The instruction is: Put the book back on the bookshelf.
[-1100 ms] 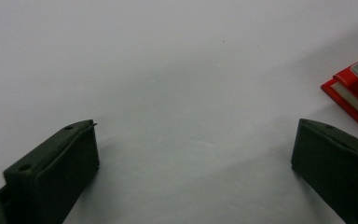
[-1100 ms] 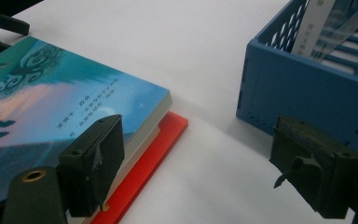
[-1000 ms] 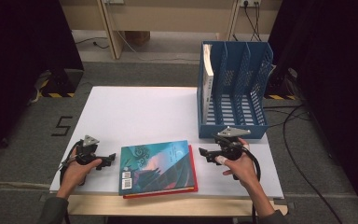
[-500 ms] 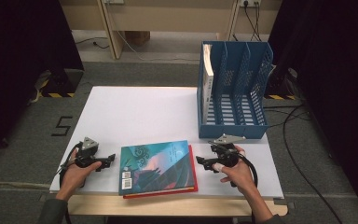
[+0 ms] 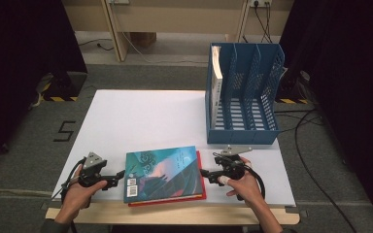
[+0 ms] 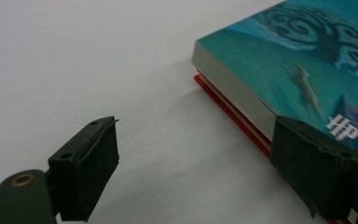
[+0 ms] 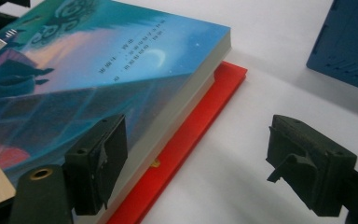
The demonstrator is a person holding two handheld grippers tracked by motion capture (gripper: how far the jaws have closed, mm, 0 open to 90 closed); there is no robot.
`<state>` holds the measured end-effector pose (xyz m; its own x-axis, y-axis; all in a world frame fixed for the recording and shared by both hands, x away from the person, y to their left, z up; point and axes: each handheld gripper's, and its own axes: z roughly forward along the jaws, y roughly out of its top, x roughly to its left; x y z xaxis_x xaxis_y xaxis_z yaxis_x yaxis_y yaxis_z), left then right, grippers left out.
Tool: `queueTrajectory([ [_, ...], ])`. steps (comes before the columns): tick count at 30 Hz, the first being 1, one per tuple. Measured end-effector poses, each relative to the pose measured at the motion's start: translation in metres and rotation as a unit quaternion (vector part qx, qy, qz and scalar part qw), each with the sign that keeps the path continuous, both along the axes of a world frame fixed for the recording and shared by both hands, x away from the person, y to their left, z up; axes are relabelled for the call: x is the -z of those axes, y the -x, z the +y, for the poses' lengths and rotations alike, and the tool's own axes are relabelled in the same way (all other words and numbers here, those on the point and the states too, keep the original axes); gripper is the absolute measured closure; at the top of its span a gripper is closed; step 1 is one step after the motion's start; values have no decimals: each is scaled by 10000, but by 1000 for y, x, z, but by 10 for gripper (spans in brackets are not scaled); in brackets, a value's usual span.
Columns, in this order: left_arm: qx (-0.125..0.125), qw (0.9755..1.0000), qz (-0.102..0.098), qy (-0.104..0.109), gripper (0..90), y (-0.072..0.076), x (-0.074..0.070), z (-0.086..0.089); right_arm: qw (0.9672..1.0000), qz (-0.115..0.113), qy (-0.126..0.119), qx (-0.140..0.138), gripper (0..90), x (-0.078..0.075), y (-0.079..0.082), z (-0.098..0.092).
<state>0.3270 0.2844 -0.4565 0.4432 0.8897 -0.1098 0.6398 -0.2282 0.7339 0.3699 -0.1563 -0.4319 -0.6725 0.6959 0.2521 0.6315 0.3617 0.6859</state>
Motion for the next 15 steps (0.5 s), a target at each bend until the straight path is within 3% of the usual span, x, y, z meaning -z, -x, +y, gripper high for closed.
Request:
queueTrajectory([
  [3,44,10000,-49,-36,166,4,-2,-1,10000,-12,-21,-30,212,-1,1,1],
  [5,94,9999,-53,52,177,8,-5,-2,10000,-9,-20,-51,212,-1,3,3],
  [6,190,9997,-59,107,264,10,-6,-3,10000,-1,-21,-51,213,-1,3,4],
  [8,264,9996,-80,89,356,13,-7,-5,10000,3,-9,-86,214,0,3,5],
  [11,308,9995,-67,57,420,14,-9,-7,9999,27,-34,-94,215,1,3,6],
  [12,350,9992,5,172,475,16,-10,-8,9999,69,-38,-91,215,2,2,7],
  [15,344,9992,10,192,507,16,-11,-9,9999,94,-39,-91,216,3,2,8],
])
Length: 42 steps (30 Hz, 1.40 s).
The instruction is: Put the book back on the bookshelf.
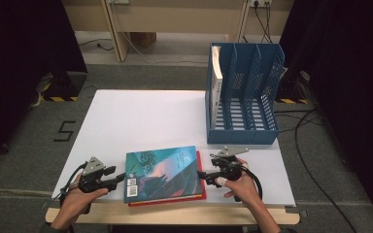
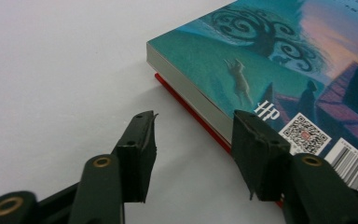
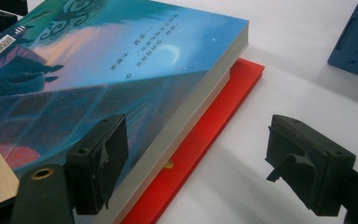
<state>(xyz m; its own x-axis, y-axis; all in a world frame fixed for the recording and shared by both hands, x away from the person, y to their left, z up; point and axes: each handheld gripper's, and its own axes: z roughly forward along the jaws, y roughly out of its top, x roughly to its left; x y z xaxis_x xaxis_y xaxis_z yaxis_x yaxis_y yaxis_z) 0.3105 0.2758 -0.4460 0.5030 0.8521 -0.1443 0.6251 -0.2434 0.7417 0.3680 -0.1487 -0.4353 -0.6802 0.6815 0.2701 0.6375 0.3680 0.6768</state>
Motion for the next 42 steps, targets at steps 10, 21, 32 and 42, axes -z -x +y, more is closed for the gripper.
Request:
queueTrajectory([
  [10,176,9998,-31,-71,553,9,-6,-6,9999,70,-64,62,219,0,-3,-1],
  [21,609,9978,126,209,367,15,-6,-17,9998,107,-180,5,220,-1,-3,0],
  [32,546,9985,34,-59,225,13,-6,-20,9996,193,-201,-15,221,3,-6,1],
  [42,612,9981,28,-35,177,8,-4,-31,9984,469,-311,-45,172,13,-13,8],
])
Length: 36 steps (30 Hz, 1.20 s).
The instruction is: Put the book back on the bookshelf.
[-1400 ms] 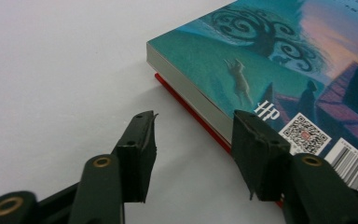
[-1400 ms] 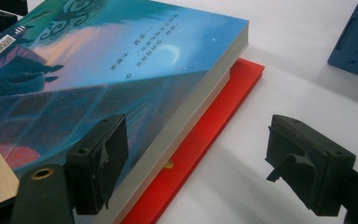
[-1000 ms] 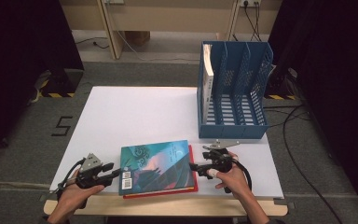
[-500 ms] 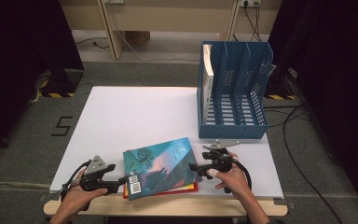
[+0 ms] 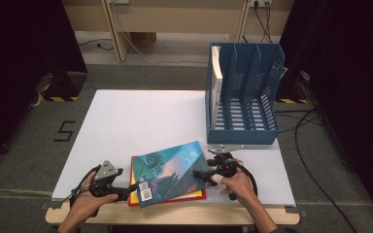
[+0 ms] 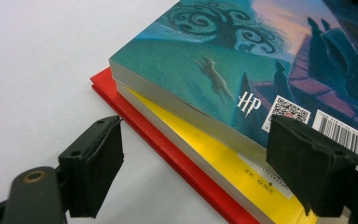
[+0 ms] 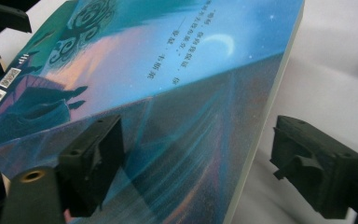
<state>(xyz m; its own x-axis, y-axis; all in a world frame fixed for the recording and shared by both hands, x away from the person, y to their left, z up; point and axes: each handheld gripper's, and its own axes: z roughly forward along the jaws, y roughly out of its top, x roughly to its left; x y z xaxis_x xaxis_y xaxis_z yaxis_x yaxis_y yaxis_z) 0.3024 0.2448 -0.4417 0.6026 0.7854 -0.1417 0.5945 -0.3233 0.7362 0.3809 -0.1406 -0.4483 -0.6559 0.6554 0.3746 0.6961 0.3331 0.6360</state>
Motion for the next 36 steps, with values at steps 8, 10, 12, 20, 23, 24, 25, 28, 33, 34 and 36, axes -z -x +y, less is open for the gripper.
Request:
queueTrajectory([
  [8,-35,9999,63,110,148,-2,2,2,9980,531,-336,-48,148,9,-10,1],
  [10,-33,9999,57,106,147,-2,3,2,9976,581,-364,-52,147,10,-11,1],
  [12,-37,9999,72,114,138,-2,3,2,9977,574,-355,-108,163,10,-12,2],
  [20,22,9987,321,395,91,-10,9,3,9992,-4,-366,174,472,-4,-12,-4],
  [23,43,9988,313,361,70,-12,9,2,9965,-8,-800,248,542,-9,-17,-10],
  [24,43,9988,313,361,64,-12,9,2,9949,30,-976,253,555,-9,-19,-12],
  [25,13,9988,322,358,56,-12,10,3,9929,45,-1161,245,566,-10,-20,-14],
  [28,17,9990,321,312,38,-13,10,3,9893,195,-1438,180,591,-17,-24,-15],
  [33,-11,9991,312,284,12,-14,11,3,9904,324,-1342,-35,623,-42,-32,-9],
  [34,-11,9991,312,284,6,-14,11,3,9900,327,-1367,-99,631,-48,-34,-7],
  [36,-71,9991,322,263,0,-13,11,2,9905,276,-1329,-233,644,-64,-36,-2],
])
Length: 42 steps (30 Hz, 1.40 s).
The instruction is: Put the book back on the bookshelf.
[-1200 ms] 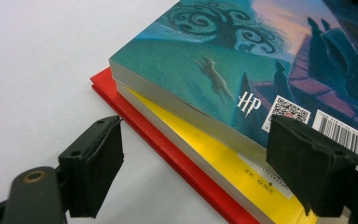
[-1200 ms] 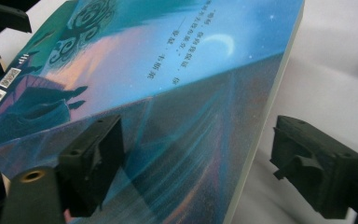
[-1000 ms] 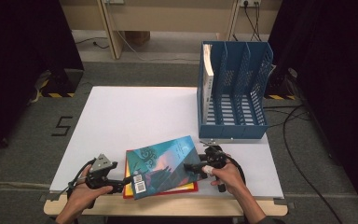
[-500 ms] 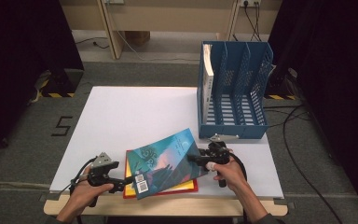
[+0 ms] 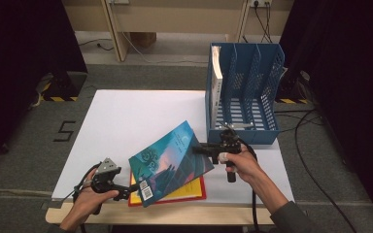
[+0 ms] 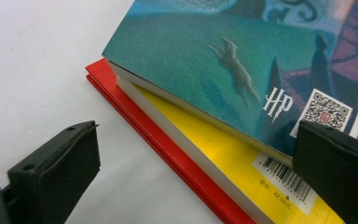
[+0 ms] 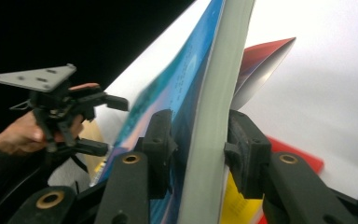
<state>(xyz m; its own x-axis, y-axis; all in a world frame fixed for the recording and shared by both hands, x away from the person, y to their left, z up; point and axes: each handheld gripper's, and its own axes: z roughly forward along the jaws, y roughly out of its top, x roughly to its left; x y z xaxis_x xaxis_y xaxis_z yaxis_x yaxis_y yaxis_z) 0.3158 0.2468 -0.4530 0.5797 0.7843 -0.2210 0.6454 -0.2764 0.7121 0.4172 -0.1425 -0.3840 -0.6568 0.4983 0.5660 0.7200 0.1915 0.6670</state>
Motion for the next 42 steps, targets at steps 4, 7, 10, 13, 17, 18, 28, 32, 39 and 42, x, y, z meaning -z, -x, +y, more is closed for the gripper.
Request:
queueTrajectory([
  [4,5,9999,-73,-70,0,0,0,-4,9996,-159,138,-193,660,-25,-3,11],
  [7,-14,9999,-93,-102,0,1,0,-7,9981,-310,360,-397,662,-53,-6,28],
  [10,-45,9998,-129,-124,0,1,1,-8,9955,-388,665,-550,659,-69,-7,41],
  [13,-42,9998,-152,-136,0,0,1,-12,9930,-419,903,-637,655,-81,-8,50],
  [17,-44,9997,-175,-146,0,-2,2,-17,9926,-433,893,-699,655,-90,-11,58],
  [18,-51,9997,-172,-172,0,-1,2,-17,9917,-459,950,-732,655,-94,-12,63],
  [28,-85,9994,-235,-228,0,-1,2,-19,9844,-423,1528,-757,617,-112,-10,86],
  [32,-86,9994,-243,-231,0,-1,3,-19,9811,-484,1710,-760,612,-116,-9,91],
  [39,-112,9994,-268,-188,0,-1,4,-20,9752,-583,1982,-794,603,-118,-14,103],
  [42,-109,9994,-267,-212,0,-1,4,-20,9736,-658,2001,-874,652,-121,-13,106],
])
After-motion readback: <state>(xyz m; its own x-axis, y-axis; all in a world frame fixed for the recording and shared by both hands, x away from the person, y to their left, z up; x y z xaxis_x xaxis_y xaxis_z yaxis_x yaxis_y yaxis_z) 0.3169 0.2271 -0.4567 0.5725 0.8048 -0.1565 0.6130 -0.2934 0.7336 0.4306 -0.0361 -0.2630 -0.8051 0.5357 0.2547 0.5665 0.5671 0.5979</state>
